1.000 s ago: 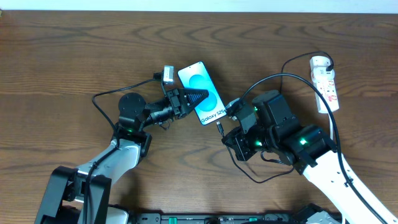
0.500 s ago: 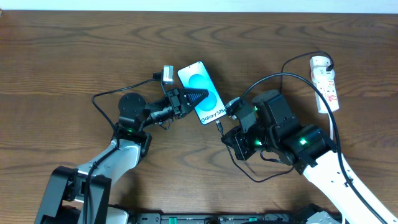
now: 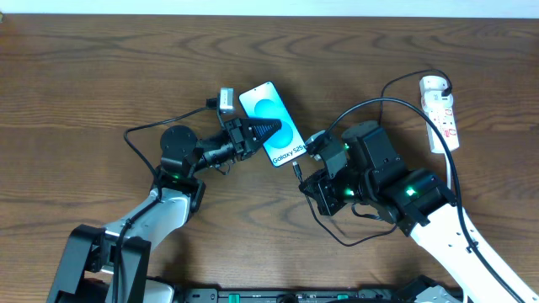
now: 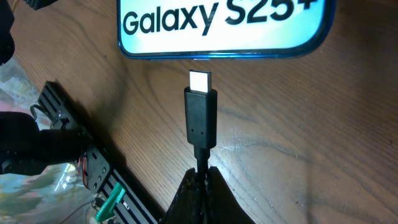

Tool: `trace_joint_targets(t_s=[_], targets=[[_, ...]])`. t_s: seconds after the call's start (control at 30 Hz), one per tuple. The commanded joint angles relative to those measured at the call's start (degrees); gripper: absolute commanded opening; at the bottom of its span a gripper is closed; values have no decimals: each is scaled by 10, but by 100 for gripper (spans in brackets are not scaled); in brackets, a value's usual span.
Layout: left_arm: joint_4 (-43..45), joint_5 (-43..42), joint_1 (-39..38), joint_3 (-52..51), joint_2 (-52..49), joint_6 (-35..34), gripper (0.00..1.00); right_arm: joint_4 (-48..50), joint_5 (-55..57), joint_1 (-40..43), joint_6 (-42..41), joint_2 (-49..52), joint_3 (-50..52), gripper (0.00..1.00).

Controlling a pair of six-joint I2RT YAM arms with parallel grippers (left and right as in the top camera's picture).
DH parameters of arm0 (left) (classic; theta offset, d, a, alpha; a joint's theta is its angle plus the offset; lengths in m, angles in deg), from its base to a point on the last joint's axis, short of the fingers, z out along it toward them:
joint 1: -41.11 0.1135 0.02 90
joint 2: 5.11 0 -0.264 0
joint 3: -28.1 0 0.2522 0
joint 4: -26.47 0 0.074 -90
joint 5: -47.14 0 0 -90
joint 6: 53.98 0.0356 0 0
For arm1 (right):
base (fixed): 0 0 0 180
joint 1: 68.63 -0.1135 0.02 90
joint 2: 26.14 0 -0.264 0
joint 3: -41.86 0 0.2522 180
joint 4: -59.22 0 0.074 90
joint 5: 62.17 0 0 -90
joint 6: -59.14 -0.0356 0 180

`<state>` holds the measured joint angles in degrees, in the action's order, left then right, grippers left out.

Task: Plug charger to phone and switch on socket
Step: 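Push the USB-C plug up into the phone's bottom port with right gripper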

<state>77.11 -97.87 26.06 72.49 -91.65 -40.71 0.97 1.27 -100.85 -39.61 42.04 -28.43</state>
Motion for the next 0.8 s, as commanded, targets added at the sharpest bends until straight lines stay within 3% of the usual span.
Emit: trace_joint_targets(t_s=[0.0, 0.77], targets=[[9, 6, 2, 13, 5, -5, 7, 2, -10, -5, -7, -2, 2, 1], [2, 5, -7, 12, 5, -9, 7, 15, -10, -5, -11, 18, 2, 1]])
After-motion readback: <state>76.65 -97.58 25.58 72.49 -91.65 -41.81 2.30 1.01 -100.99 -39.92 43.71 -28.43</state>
